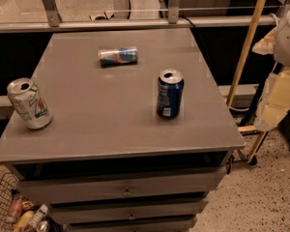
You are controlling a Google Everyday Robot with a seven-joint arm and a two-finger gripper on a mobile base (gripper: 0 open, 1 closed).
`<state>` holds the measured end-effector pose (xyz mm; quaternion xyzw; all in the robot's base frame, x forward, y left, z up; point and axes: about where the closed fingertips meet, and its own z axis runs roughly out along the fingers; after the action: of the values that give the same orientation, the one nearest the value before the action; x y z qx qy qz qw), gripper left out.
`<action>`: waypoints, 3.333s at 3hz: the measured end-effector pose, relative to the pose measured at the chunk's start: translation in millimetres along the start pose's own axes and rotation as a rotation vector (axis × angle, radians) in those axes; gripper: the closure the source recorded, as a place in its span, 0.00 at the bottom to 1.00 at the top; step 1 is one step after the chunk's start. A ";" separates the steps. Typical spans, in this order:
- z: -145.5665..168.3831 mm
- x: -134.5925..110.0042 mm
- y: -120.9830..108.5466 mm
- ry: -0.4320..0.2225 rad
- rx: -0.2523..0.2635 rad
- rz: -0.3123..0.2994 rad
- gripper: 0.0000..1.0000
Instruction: Move pepsi can near 7up can
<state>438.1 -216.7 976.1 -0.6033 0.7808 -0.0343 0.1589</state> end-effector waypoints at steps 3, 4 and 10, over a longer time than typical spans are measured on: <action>58.2 -79.1 -38.0 -0.327 -0.058 0.056 0.00; 78.0 -122.7 -51.7 -0.458 -0.096 0.071 0.00; 114.1 -153.8 -45.8 -0.354 -0.166 0.039 0.65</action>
Offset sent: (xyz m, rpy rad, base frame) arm 0.0822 0.0806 -0.0417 0.3836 -0.0094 0.0479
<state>547.9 -66.7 911.1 -0.5956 0.7525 0.1399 0.2438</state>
